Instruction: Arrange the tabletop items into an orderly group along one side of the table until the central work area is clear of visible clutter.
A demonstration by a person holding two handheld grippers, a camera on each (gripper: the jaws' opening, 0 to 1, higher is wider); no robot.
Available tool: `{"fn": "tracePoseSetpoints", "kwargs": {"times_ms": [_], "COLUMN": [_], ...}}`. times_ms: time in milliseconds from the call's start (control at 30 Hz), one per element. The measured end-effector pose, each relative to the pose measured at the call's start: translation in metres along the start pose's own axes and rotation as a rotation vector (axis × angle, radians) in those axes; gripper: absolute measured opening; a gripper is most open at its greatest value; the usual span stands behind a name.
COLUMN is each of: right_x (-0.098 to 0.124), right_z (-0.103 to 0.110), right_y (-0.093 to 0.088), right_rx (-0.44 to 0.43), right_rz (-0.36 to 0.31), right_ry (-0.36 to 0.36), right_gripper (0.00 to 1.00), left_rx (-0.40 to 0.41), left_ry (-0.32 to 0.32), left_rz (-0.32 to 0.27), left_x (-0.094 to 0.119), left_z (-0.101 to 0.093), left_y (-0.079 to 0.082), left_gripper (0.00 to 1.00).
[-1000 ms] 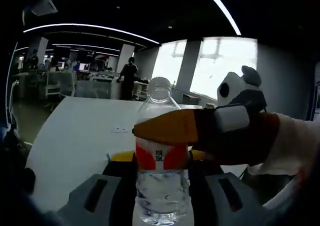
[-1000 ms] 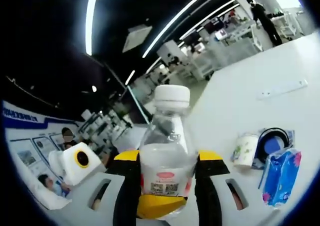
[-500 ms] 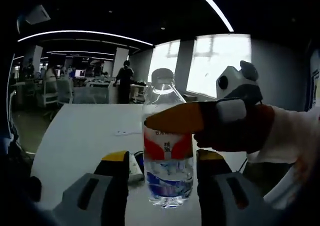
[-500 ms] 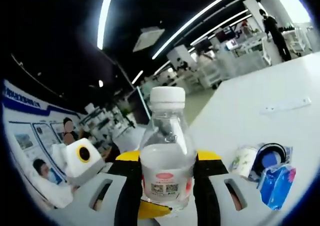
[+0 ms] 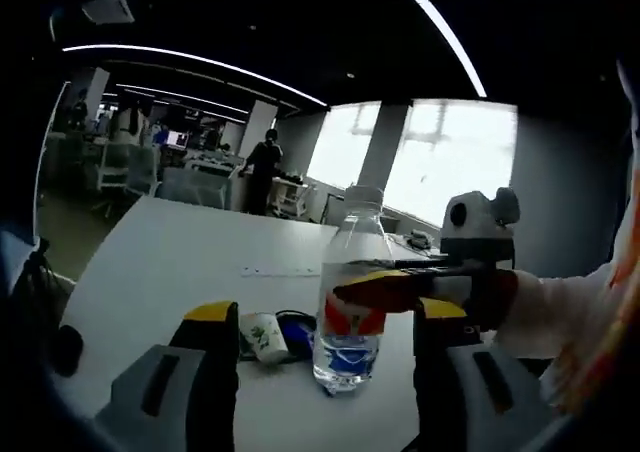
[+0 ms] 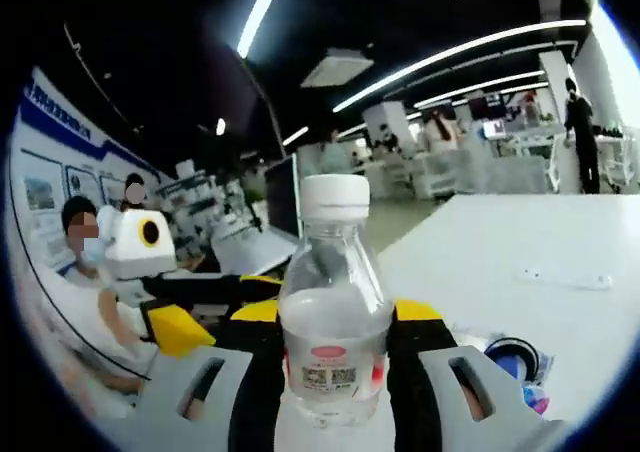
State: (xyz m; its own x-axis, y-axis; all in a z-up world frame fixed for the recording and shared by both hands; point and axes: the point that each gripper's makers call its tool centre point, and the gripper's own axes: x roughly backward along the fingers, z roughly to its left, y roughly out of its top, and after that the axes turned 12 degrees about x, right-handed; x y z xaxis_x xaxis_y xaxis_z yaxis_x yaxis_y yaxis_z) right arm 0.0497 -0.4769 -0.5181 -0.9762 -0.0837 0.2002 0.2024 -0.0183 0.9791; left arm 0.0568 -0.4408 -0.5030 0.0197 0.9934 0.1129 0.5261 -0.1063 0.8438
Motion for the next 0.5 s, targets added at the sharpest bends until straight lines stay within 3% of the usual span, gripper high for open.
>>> {"fn": "tracePoseSetpoints", "kwargs": {"times_ms": [233,500], "right_x": [-0.006,-0.008], "right_z": [0.019,0.034], "right_y": [-0.016,-0.027], "right_rx": [0.136,0.162], "right_rz": [0.036,0.037], "right_ry": [0.047,0.09], "right_gripper": [0.38,0.38], "left_rx": [0.015,0.017], "left_ry": [-0.042,-0.034], "left_rz": [-0.027,-0.005], "left_x": [-0.014,-0.023], "left_z": [-0.016,-0.017], "left_y": [0.015,0.012], "left_gripper": [0.72,0.63]}}
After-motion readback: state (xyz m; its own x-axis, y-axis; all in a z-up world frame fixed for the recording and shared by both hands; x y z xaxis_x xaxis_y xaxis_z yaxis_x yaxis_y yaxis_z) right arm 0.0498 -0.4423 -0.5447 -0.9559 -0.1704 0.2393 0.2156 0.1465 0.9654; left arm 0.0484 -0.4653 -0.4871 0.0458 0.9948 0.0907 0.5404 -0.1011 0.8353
